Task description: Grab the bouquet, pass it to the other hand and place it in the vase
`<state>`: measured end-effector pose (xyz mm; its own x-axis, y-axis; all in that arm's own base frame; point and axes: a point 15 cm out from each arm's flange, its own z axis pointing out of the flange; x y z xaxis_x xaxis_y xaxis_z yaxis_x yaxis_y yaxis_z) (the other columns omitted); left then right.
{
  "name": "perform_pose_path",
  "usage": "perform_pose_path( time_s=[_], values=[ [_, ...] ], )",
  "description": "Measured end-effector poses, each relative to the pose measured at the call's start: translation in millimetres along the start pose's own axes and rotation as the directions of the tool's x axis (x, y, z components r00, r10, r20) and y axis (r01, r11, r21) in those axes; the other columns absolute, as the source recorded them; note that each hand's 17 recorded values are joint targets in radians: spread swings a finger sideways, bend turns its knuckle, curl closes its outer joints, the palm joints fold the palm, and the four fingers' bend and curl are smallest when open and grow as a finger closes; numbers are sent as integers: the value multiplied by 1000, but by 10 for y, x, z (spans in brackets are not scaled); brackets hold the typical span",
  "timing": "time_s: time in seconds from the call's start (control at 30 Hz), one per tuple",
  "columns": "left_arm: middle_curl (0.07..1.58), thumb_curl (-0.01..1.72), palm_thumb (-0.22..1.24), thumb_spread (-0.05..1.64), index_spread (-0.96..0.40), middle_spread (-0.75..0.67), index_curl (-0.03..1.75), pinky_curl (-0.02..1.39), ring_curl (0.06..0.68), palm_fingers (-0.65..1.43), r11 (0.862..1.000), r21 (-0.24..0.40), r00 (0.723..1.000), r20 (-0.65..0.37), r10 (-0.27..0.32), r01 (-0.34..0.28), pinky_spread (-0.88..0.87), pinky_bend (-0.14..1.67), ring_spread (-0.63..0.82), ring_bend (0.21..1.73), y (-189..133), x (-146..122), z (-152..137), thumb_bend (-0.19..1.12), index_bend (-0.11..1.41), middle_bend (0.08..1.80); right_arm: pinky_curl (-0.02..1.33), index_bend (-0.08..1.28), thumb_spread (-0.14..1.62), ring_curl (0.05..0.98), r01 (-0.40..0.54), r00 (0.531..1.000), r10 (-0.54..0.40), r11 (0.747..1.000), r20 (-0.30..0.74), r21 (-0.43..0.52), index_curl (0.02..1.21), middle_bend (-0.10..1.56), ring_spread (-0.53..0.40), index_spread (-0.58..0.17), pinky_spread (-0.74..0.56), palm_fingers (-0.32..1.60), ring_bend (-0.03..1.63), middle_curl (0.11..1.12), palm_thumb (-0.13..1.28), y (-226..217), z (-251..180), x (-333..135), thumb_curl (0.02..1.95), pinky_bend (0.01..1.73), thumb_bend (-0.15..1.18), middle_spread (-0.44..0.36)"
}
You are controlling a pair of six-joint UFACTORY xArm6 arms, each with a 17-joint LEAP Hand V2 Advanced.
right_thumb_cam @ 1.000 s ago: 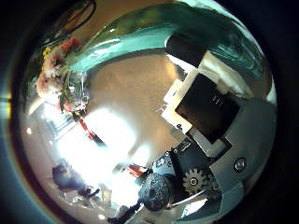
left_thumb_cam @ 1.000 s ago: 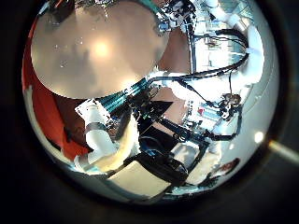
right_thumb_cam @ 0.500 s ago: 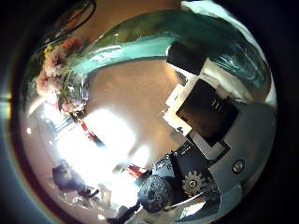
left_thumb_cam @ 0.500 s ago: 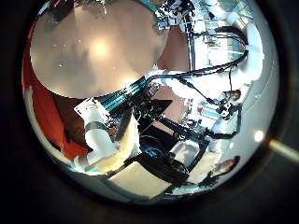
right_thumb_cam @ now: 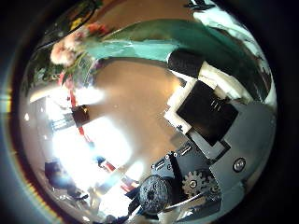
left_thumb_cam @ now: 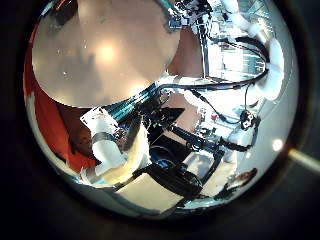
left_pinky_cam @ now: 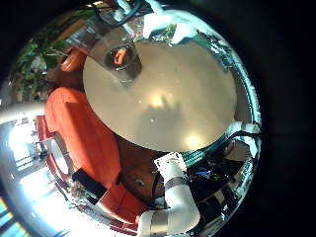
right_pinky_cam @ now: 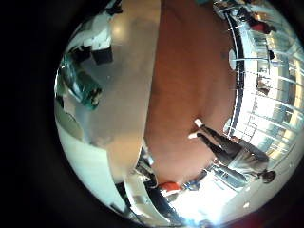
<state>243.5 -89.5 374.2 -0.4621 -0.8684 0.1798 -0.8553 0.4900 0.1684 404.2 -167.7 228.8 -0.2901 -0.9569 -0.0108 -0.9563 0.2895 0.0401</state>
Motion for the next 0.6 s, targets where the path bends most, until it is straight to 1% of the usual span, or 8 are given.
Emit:
perform_pose_path(
  time_s=[0.1,0.17,0.23,0.3,0.4,0.53,0.6],
  values=[
    [309,339,409,1062,109,474,303,323,224,4,1000,8,1000,1,1,-1,544,216,587,415,-29,-4,-43,-24,166,194,654,1136,893,701,8,999,-10,998,32,59,906,1318,-210,-255,-186,1139,1414,836,1177,30,-250,75,770,1402,75,-138],
    [309,339,409,1062,109,472,305,322,223,6,1000,15,1000,-5,2,-2,544,215,585,414,-49,13,-68,-24,170,192,666,1145,888,706,18,996,-28,994,90,108,899,1322,-207,-248,-184,1143,1420,828,1184,28,-421,-6,796,1392,76,-133],
    [310,339,406,1063,108,471,306,323,222,10,1000,20,1000,-10,2,-2,543,216,583,411,-59,23,-84,-26,169,195,677,1151,879,708,28,984,-56,986,170,166,893,1329,-204,-242,-181,1144,1423,821,1186,37,-636,-154,822,1379,76,-128],
    [310,339,406,1064,108,468,306,322,223,13,1000,28,1000,-14,1,-1,543,213,581,414,-65,26,-107,-24,169,192,688,1158,874,711,32,967,-79,981,242,191,886,1335,-202,-236,-180,1145,1423,813,1179,121,-809,-274,846,1368,71,-124],
    [312,339,406,1065,105,461,307,322,224,21,999,44,1000,-22,-9,10,537,212,580,417,-72,9,-158,-24,165,194,705,1170,869,713,45,936,-108,981,335,191,877,1341,-199,-229,-180,1148,1425,802,1167,331,-1023,-380,884,1353,64,-119],
    [316,336,401,1077,104,437,311,320,222,51,998,70,998,-68,-2,7,536,210,572,414,-133,110,-224,-25,173,196,728,1180,861,715,7,889,-138,958,437,288,865,1349,-196,-222,-180,1149,1431,789,1164,389,-1468,-336,936,1336,64,-115],
    [319,337,402,1081,99,433,313,320,222,65,996,84,996,-92,-1,9,529,206,563,414,-158,150,-265,-23,172,199,740,1184,858,715,-7,857,-153,952,492,307,860,1353,-195,-216,-181,1148,1433,783,1165,437,-1607,-390,963,1329,67,-113]
  ],
)
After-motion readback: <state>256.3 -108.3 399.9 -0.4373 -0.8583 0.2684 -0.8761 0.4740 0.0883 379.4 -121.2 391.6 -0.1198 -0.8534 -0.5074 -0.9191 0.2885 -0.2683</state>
